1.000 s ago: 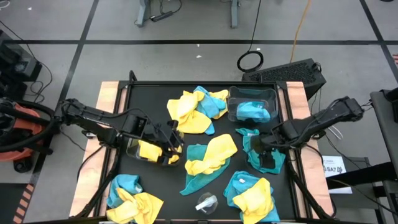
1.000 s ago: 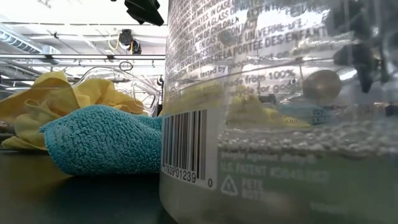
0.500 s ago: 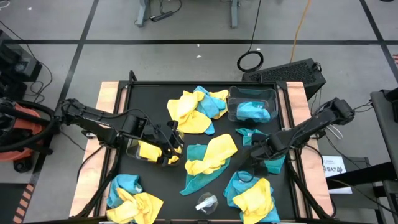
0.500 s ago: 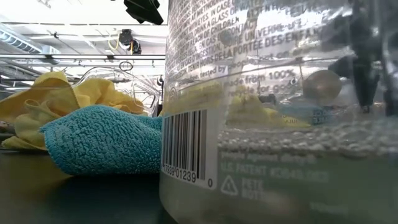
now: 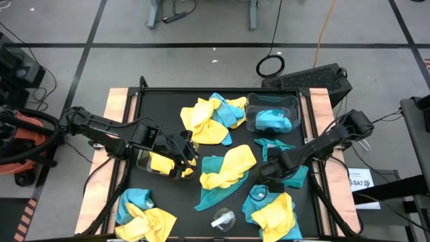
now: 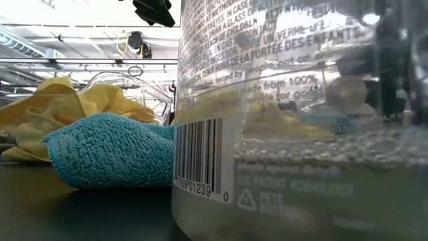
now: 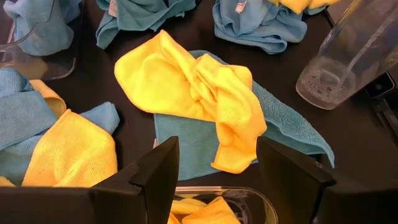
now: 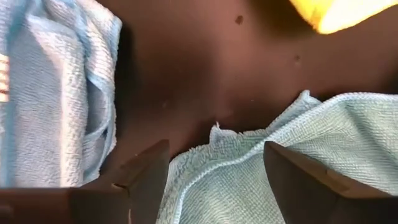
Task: Sort microfiber towel by color & place in baskets
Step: Put the blue microfiber towel into the top transparent bin
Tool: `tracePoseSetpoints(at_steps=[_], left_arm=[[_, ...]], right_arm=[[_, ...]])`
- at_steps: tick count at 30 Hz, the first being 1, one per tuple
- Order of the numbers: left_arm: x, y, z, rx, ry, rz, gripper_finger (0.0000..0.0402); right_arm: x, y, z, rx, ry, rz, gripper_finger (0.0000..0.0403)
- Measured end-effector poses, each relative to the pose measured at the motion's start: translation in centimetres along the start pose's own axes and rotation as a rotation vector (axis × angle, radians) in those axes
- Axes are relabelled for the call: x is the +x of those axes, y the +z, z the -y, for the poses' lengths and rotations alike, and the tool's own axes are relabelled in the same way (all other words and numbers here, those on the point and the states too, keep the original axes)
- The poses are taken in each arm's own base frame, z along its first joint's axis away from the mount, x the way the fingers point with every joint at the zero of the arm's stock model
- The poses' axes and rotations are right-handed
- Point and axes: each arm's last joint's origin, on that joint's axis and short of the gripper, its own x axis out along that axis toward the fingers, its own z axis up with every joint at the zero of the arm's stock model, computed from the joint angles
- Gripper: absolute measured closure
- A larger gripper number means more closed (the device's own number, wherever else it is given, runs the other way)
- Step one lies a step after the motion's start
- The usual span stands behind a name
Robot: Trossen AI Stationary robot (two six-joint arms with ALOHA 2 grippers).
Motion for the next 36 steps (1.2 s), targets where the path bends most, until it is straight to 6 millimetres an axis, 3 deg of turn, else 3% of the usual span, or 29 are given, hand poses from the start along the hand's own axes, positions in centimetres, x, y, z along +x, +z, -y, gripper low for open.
tracePoseSetpoints(at_steps=[6,15,23,36], left_arm=[[0.0,0.0,0.0,-0.007,0.000,-0.004,0.0181],[0.0,0.0,0.0,-0.010,0.012,-0.004,0.0181],[0.0,-0.4,0.0,-0.036,0.015,-0.043,0.0181],[-0.2,-0.6,0.0,0.024,0.013,-0.071,0.0181]], right_arm=[[0.7,-0.4,0.3,0.006,-0.039,-0.031,0.0223],[2.3,-1.5,0.7,0.030,0.005,-0.066,0.0389],[1.0,-1.7,0.7,0.082,-0.002,0.011,0.0400],[-4.2,-3.3,1.2,0.107,0.100,0.272,0.0402]])
